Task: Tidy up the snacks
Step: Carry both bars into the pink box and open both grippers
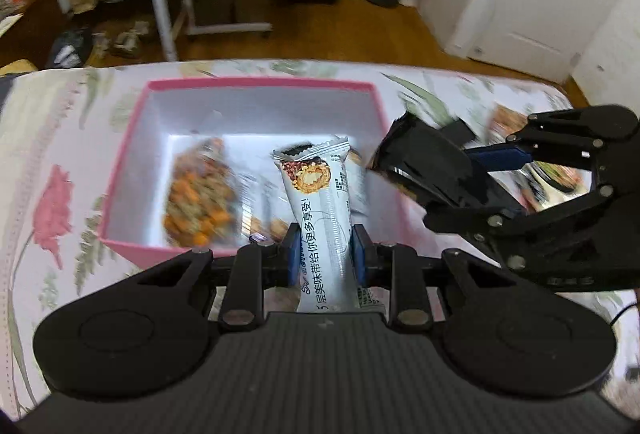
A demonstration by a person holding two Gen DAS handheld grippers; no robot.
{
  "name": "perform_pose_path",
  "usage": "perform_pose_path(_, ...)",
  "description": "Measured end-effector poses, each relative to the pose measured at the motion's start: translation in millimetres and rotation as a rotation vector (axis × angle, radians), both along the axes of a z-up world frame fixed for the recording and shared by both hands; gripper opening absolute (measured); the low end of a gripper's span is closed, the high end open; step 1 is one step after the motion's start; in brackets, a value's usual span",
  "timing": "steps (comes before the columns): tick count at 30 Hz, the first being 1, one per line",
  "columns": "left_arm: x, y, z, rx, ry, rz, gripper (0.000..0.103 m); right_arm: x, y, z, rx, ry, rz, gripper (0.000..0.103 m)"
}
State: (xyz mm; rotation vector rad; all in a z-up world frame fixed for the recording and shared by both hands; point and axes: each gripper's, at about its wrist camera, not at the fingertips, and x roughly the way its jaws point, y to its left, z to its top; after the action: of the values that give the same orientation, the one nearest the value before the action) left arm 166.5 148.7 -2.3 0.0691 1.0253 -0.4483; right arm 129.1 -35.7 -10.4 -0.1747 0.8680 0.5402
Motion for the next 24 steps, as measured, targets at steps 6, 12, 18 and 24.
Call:
perform_pose_path(6, 41.9, 9.5, -30.5, -0.032, -0.014, 0.094, 0.025, 50.6, 16.3, -32.7, 0.040, -0.027, -0.051, 0.052)
perform_pose_path(12, 82.6, 16.2, -76.4, -0.101, 0.024, 0.179, 0.025, 81.2, 45.4, -69.6, -0.119, -0.088, -0.034, 0.052)
perform_pose_path(18, 97.0, 18.7, -106.4, -0.097, 0.064, 0.218, 0.025, 86.6, 64.9, -92.2, -0.164, -0.018, -0.033, 0.056)
perform_pose_path(24, 93.6, 15.5, -115.6, -0.137, 0.121, 0.229, 0.042, 80.0, 55.5, -94.0, -0.044, 0.049, -0.021, 0.070)
